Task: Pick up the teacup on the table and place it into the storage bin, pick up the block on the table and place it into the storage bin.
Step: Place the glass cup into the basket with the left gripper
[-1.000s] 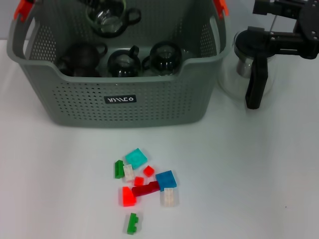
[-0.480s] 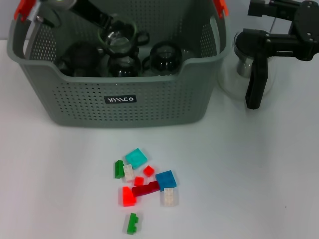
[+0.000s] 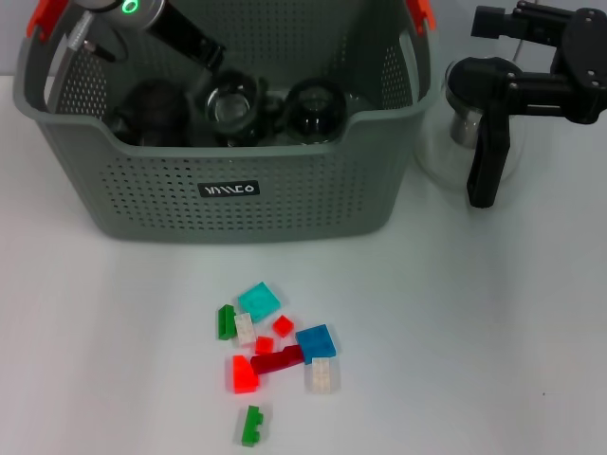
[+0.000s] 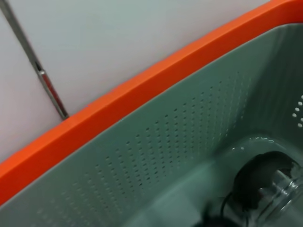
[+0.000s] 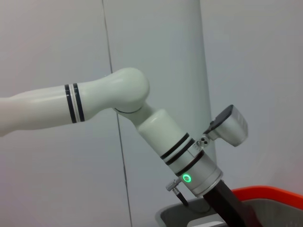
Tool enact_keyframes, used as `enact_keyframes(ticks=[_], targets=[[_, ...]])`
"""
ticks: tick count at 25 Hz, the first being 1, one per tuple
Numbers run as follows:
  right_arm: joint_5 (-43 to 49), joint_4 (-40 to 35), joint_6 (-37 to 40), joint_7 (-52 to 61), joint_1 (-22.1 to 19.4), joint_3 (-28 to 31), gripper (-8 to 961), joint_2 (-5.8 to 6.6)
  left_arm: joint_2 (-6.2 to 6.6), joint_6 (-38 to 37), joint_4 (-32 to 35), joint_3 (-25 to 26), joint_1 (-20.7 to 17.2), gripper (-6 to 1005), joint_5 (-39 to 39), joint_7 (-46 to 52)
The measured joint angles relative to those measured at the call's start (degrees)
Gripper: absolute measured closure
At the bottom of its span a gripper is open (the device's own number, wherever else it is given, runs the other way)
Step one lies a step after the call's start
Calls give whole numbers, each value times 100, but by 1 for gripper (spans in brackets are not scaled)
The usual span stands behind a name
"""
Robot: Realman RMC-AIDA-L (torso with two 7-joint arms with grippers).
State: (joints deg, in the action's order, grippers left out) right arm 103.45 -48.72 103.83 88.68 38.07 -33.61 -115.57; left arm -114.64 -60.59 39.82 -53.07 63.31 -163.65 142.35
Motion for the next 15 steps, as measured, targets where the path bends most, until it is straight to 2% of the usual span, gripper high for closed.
enact_keyframes(ticks=[1,7,12,15], targets=[[0,-3,11,0,-3,4,69,-1,-11,22,14,11,-8,919,0,1],[-1,-20,52,0,-22,17,68,-1,-23,4,115,30,-51,765,-1,3],[-56,-23,72,-7,-38,20,68,4,-72,-172,476,42,-158,539,64,13],[-67,-28,76,-10,-39,25,68,20,-126,-443,918,110,-296,454,198,14]])
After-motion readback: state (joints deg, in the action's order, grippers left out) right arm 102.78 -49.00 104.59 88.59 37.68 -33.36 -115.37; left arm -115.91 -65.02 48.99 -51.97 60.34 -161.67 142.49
